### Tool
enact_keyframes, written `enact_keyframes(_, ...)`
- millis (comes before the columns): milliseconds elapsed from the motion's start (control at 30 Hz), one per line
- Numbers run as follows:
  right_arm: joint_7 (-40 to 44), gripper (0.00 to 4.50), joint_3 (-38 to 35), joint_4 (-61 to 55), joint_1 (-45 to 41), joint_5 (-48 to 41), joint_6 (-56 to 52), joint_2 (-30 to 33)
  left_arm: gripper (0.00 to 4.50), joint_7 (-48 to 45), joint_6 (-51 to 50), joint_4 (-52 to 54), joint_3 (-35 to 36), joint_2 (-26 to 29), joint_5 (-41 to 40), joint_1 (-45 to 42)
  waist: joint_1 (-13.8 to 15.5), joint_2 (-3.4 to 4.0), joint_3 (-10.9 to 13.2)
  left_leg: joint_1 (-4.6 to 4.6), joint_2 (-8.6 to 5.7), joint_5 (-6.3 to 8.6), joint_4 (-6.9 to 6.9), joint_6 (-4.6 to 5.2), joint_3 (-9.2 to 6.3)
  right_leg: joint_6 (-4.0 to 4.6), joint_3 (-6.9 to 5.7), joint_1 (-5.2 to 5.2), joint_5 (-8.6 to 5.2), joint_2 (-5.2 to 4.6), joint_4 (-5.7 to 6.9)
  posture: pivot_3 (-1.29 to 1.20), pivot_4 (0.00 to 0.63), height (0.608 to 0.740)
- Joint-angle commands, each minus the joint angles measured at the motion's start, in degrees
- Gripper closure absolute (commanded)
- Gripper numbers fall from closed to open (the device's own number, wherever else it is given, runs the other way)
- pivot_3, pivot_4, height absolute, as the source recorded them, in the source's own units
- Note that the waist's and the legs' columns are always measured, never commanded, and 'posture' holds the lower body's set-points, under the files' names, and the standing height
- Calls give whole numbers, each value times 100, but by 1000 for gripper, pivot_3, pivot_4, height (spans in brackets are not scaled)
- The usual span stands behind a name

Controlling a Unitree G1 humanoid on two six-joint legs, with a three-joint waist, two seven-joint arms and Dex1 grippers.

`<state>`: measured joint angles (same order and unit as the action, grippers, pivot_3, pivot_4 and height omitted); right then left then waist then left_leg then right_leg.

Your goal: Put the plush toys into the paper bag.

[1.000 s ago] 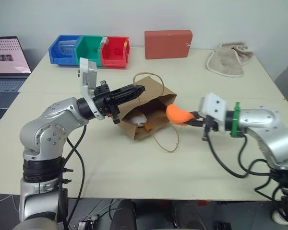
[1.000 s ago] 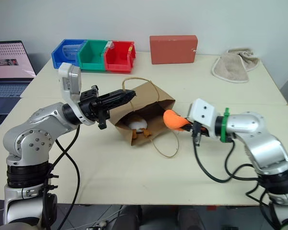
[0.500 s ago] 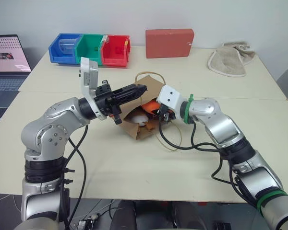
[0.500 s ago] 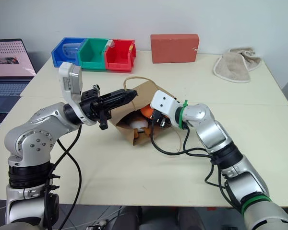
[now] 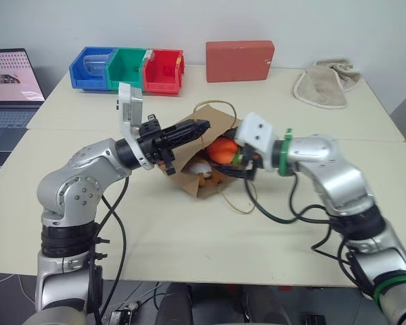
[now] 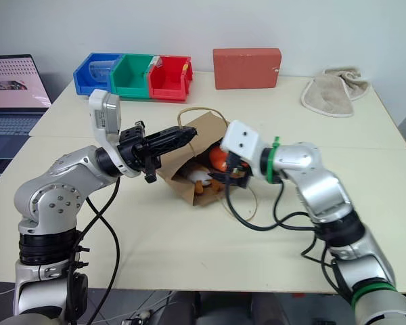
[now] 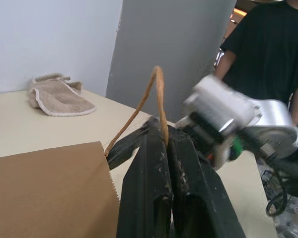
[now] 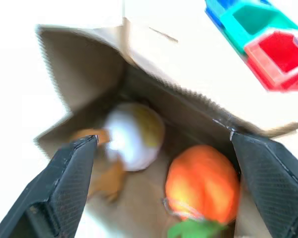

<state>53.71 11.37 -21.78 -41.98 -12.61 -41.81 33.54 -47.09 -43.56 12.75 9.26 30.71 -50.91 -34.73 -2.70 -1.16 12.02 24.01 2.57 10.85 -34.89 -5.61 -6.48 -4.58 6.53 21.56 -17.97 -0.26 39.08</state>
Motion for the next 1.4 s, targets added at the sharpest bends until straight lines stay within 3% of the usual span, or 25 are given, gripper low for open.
enact_keyframes(33,263,39,-779,-748,501,-729,-559,491,4500,4,159,90,59,-11,23,-88,13,0,0,-2,0,0,0,0,-2,0,-3,-5,0,0,-2,0,150,740)
enact_keyframes(100,191,39,-1010,-868,705,-1007,-819,588,4500,3,157,108,65,-9,18,-72,6,0,0,-4,0,0,-2,1,-1,0,-2,-6,0,0,-2,0,150,740)
enact_keyframes(233,-383,39,-939,-568,1496,-737,-919,663,4500,-21,162,118,77,7,29,-44,-35,-1,-1,-10,1,0,-3,1,5,0,5,-6,-1,2,0,0,150,740)
enact_keyframes(333,-1005,39,-501,165,1681,-324,-711,229,4500,-47,166,88,74,35,52,-73,-69,-1,-1,-13,2,0,-6,1,11,-1,12,-8,-1,4,-1,0,150,740)
enact_keyframes(533,-1201,39,-128,1159,1382,-175,-535,-364,4500,-73,179,45,63,54,99,-125,-69,1,0,-10,2,-1,-6,1,21,-2,23,1,0,6,1,0,150,740)
enact_keyframes(633,-982,651,-164,1113,1322,-461,-691,-446,4500,-33,162,99,88,43,82,-96,-63,1,0,-10,2,-1,-5,1,20,-3,22,0,1,5,0,0,150,740)
enact_keyframes(933,-898,3991,-665,707,1362,-1288,-1538,-429,4500,34,108,102,227,92,-35,-72,-56,1,0,-8,2,0,-1,0,12,-3,15,-1,1,5,0,0,150,740)
enact_keyframes(1000,-969,4478,-913,600,1307,-1569,-1842,-495,4500,14,106,21,242,111,-42,-148,-56,1,0,-8,1,0,-2,0,12,-3,15,-1,1,5,0,0,150,740)
enact_keyframes(1200,-1422,4478,-2202,163,911,-2843,-3178,-818,4500,-126,111,-189,199,146,-41,-360,-55,1,0,-7,2,0,-2,1,12,-3,15,-1,1,6,0,0,150,740)
enact_keyframes(1400,-2342,4478,-4035,-122,-133,-3963,-4781,-1180,4500,-478,297,-811,-31,12,182,-901,-43,4,2,-1,1,0,-2,1,10,-2,12,4,1,6,0,0,150,740)
